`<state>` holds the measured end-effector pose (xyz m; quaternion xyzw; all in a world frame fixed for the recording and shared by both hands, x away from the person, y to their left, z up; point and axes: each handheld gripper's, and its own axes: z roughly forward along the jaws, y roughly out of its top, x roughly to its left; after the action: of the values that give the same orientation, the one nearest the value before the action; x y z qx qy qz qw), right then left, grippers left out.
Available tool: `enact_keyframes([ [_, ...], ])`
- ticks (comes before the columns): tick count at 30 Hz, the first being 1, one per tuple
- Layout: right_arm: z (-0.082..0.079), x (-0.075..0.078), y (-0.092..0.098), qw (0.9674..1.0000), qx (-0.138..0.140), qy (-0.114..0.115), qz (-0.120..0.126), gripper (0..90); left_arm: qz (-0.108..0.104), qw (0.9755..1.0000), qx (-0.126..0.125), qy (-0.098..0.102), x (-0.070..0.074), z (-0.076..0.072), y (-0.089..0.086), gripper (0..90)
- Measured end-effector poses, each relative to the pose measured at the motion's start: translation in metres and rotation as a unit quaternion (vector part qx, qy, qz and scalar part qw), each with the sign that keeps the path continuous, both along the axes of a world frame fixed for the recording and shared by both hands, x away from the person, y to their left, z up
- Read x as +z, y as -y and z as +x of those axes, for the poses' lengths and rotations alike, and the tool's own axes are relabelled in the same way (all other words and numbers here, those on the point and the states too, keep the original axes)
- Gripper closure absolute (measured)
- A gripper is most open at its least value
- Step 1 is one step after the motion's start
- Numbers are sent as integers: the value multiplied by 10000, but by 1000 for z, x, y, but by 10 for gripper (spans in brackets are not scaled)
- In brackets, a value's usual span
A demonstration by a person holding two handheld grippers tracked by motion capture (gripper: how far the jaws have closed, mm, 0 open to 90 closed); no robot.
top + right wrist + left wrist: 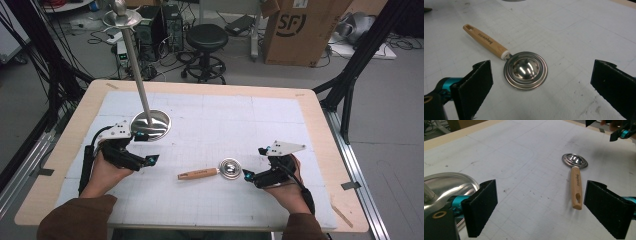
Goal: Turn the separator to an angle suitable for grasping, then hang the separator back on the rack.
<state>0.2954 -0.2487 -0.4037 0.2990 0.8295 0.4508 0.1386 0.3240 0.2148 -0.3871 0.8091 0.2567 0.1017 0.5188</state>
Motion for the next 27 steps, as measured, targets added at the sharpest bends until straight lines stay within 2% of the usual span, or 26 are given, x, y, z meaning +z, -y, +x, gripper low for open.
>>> enact_keyframes([
  [5, 3, 3, -5, 10000, 37, 42, -14, 28, -27, 10000, 56, 31, 0, 0, 1, 85],
  [10, 6, 4, -12, 9999, 103, -17, -27, 28, -92, 9999, 47, 80, 2, 3, 2, 70],
  [18, 12, 7, -28, 9993, 210, -28, -321, 28, -231, 9997, 64, 96, 3, 5, -1, 69],
  [27, 18, 10, -38, 9982, 369, -115, -462, 29, -204, 9997, 127, 99, 3, 8, -3, 69],
])
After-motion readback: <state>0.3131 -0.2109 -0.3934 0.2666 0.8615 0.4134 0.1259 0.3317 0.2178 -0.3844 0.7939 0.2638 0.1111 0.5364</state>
